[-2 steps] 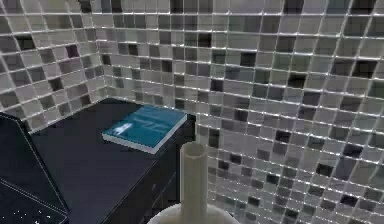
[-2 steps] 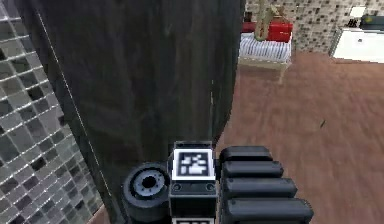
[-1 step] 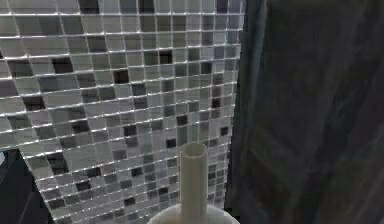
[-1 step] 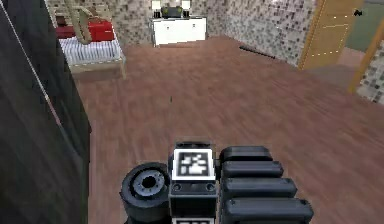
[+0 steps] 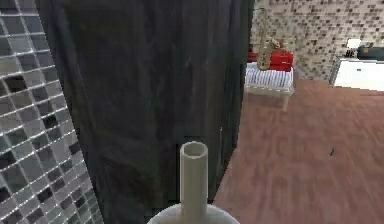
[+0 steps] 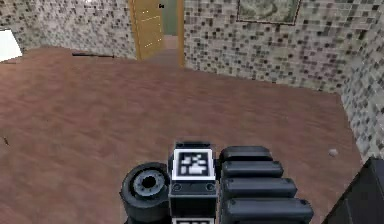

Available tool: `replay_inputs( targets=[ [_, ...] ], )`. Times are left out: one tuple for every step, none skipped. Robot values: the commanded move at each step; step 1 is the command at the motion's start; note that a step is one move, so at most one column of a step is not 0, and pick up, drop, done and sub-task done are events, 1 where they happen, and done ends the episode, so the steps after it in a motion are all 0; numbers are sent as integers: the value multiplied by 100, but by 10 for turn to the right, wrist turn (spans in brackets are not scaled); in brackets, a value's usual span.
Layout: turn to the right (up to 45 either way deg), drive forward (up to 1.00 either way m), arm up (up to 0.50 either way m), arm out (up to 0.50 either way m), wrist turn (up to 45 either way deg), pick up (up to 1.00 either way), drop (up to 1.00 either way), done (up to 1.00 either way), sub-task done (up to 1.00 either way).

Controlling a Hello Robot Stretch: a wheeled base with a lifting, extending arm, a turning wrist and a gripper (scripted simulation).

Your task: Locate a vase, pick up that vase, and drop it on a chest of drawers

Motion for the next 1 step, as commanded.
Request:
replay_inputs(
  targets=[
    [300,0,0,0,0,0,0,0,0]
  ],
)
